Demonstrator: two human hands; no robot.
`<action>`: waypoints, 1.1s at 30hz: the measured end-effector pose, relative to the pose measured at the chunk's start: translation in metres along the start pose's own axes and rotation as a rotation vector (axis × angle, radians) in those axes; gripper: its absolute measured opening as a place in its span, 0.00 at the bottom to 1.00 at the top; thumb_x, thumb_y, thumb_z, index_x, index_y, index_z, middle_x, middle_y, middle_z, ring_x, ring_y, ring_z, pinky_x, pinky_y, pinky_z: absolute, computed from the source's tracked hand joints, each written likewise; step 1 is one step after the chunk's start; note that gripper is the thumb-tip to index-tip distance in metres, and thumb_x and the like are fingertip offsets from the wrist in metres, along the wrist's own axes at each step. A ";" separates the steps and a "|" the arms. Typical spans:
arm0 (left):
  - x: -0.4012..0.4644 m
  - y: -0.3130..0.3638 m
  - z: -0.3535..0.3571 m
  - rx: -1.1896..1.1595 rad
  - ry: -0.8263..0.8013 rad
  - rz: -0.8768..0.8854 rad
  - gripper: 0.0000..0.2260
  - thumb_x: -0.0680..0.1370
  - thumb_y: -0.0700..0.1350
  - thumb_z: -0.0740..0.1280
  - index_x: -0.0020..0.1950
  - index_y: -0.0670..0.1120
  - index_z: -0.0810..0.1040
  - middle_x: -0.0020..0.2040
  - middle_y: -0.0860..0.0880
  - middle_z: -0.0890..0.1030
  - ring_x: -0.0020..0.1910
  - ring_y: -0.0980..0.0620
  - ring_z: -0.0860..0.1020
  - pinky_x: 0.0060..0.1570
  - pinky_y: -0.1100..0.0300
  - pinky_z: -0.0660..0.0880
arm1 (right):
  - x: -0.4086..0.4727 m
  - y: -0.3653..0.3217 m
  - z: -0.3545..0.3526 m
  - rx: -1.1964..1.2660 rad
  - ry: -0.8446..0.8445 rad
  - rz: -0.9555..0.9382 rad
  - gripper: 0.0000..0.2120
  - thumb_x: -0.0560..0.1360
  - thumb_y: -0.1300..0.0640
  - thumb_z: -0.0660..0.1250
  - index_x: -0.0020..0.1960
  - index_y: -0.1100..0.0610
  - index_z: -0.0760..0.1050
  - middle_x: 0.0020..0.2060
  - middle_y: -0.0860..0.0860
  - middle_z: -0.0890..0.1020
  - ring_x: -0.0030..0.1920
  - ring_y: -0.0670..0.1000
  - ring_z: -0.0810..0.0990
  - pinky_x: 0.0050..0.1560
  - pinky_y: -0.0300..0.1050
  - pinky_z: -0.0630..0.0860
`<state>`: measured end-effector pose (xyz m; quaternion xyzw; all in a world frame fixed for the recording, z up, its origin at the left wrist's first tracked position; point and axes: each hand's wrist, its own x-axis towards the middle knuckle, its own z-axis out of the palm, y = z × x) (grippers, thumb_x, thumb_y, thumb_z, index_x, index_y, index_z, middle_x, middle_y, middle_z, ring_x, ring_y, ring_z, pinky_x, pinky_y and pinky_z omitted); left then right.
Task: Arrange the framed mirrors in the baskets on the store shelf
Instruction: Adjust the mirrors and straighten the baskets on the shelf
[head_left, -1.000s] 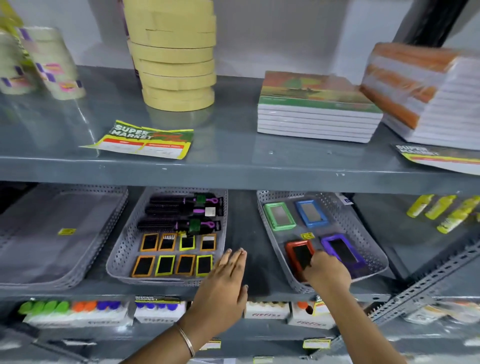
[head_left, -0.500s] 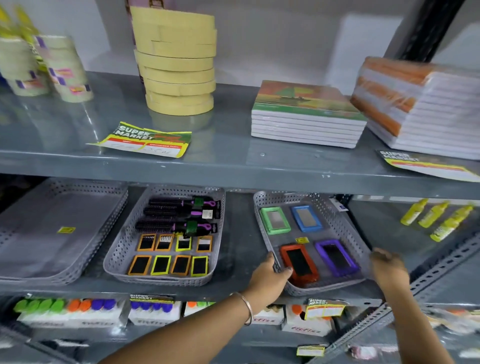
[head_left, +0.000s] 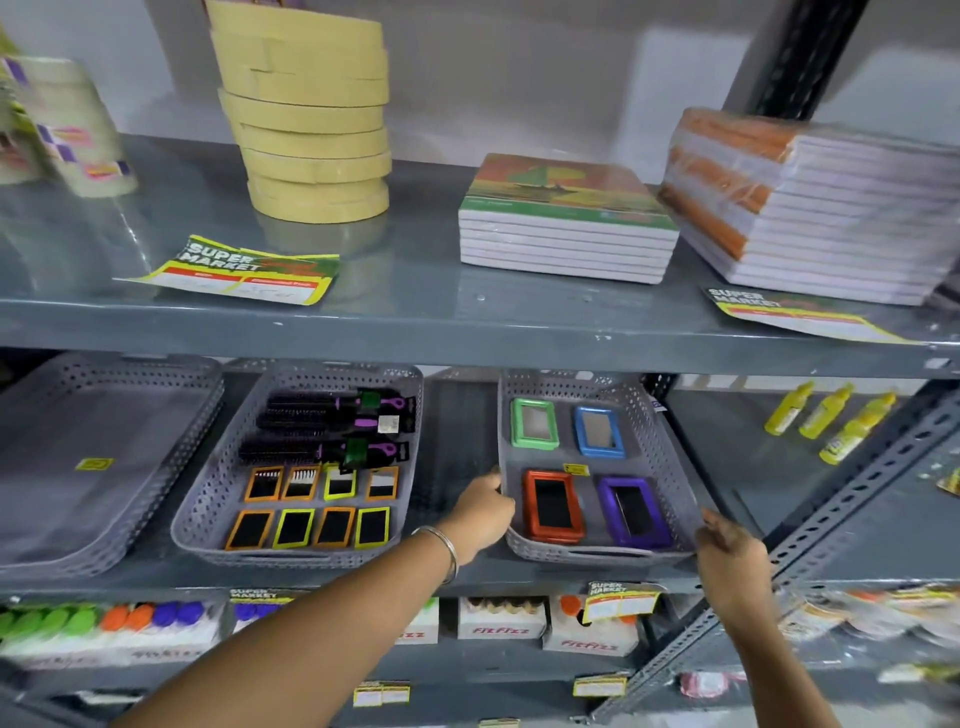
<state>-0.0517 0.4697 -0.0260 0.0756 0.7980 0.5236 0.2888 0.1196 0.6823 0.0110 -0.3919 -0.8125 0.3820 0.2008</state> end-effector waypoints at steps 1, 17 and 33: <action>-0.002 0.002 0.001 -0.009 -0.002 0.007 0.21 0.80 0.36 0.58 0.72 0.48 0.70 0.56 0.44 0.80 0.49 0.45 0.80 0.34 0.63 0.70 | 0.000 -0.001 0.000 -0.002 -0.002 0.003 0.17 0.78 0.67 0.58 0.64 0.61 0.75 0.46 0.66 0.83 0.48 0.69 0.80 0.46 0.58 0.79; -0.128 -0.096 -0.164 1.002 0.472 0.447 0.28 0.78 0.66 0.49 0.70 0.55 0.73 0.70 0.55 0.72 0.71 0.46 0.67 0.68 0.32 0.49 | -0.046 0.004 0.061 -0.551 -0.263 -0.656 0.22 0.77 0.44 0.61 0.69 0.34 0.63 0.77 0.48 0.51 0.78 0.55 0.42 0.73 0.66 0.40; -0.154 -0.080 -0.161 0.720 0.506 0.773 0.21 0.82 0.59 0.58 0.70 0.50 0.74 0.71 0.53 0.71 0.67 0.46 0.73 0.62 0.38 0.70 | -0.039 0.011 0.061 -0.198 -0.130 -0.864 0.16 0.79 0.41 0.52 0.63 0.37 0.73 0.73 0.52 0.68 0.77 0.44 0.51 0.74 0.65 0.56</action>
